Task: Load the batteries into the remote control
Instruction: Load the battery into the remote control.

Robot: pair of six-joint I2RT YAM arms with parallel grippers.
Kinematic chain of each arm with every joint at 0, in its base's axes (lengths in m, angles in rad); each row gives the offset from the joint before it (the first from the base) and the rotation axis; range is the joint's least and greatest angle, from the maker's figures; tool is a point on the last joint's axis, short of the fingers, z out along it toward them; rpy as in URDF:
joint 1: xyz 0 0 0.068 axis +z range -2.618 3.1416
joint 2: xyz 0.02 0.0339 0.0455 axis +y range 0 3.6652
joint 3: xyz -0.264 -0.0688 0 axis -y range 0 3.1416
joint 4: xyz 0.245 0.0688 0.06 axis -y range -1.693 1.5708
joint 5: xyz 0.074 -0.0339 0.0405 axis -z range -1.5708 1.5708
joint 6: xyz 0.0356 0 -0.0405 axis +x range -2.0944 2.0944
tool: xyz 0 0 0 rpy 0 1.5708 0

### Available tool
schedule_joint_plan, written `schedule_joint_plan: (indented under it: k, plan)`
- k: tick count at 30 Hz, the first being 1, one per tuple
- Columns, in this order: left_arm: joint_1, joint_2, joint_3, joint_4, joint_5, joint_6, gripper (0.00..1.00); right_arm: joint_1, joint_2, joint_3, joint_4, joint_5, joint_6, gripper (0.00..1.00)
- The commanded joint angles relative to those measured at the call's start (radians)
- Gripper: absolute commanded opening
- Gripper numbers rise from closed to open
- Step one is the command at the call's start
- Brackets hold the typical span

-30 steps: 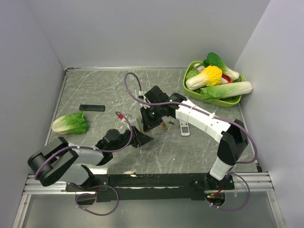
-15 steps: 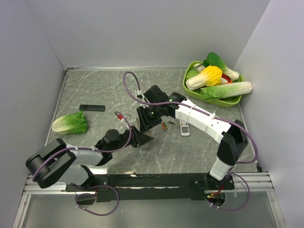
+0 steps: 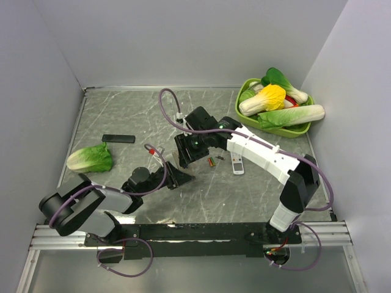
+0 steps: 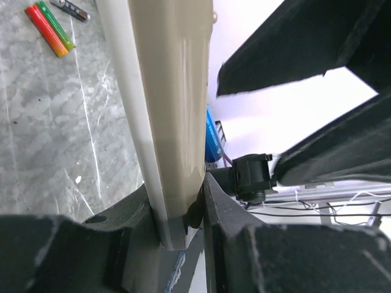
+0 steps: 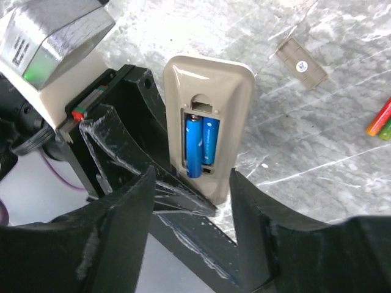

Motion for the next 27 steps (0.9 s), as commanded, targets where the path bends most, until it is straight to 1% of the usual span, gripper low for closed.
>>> schedule_joint_plan:
  k: [1,5,6,7,8,9,10,11,12,13,14,15,17,18,21,25,26,27]
  plan:
    - [0.015,0.016,-0.009,0.164,0.060,-0.045,0.01,0.002,-0.122,0.020,0.028,-0.004,-0.086,0.62]
    - [0.020,0.005,-0.015,0.167,0.080,-0.050,0.01,0.000,-0.232,-0.064,0.104,-0.071,-0.205,0.63]
    - [0.020,-0.010,-0.017,0.161,0.087,-0.048,0.01,-0.002,-0.248,-0.084,0.114,-0.080,-0.271,0.63]
    - [0.020,-0.020,-0.017,0.152,0.088,-0.042,0.01,0.000,-0.266,-0.107,0.149,-0.090,-0.302,0.63]
    - [0.020,-0.030,-0.015,0.128,0.093,-0.037,0.01,-0.002,-0.300,-0.156,0.174,-0.100,-0.322,0.63]
    - [0.020,-0.055,-0.014,0.111,0.096,-0.033,0.01,-0.002,-0.320,-0.183,0.197,-0.108,-0.390,0.63]
    - [0.020,-0.070,-0.012,0.089,0.099,-0.022,0.01,-0.002,-0.358,-0.213,0.249,-0.114,-0.425,0.63]
    - [0.020,-0.084,-0.008,0.048,0.099,-0.016,0.01,-0.002,-0.378,-0.274,0.275,-0.145,-0.501,0.62]
    - [0.020,-0.113,-0.003,0.022,0.102,-0.010,0.02,-0.002,-0.400,-0.309,0.304,-0.163,-0.540,0.62]
    - [0.020,-0.127,0.005,-0.001,0.104,0.004,0.02,-0.002,-0.442,-0.378,0.376,-0.182,-0.581,0.61]
    - [0.020,-0.144,0.008,-0.045,0.104,0.012,0.02,0.000,-0.462,-0.412,0.409,-0.205,-0.660,0.58]
    - [0.020,-0.171,0.011,-0.066,0.104,0.024,0.02,0.000,-0.481,-0.443,0.441,-0.270,-0.720,0.57]
    - [0.020,-0.202,0.026,-0.113,0.104,0.041,0.02,0.000,-0.535,-0.533,0.544,-0.300,-0.814,0.57]
    - [0.020,-0.226,0.032,-0.163,0.102,0.057,0.02,0.000,-0.547,-0.555,0.576,-0.344,-0.836,0.56]
    - [0.020,-0.260,0.055,-0.237,0.099,0.081,0.02,0.000,-0.578,-0.593,0.650,-0.393,-0.877,0.56]
    - [0.020,-0.276,0.060,-0.254,0.110,0.082,0.02,-0.001,-0.590,-0.624,0.731,-0.415,-0.906,0.56]
    - [0.020,-0.277,0.061,-0.251,0.114,0.081,0.02,0.000,-0.590,-0.628,0.737,-0.421,-0.955,0.56]
    - [0.020,-0.279,0.061,-0.250,0.116,0.076,0.02,0.000,-0.592,-0.632,0.743,-0.423,-0.971,0.56]
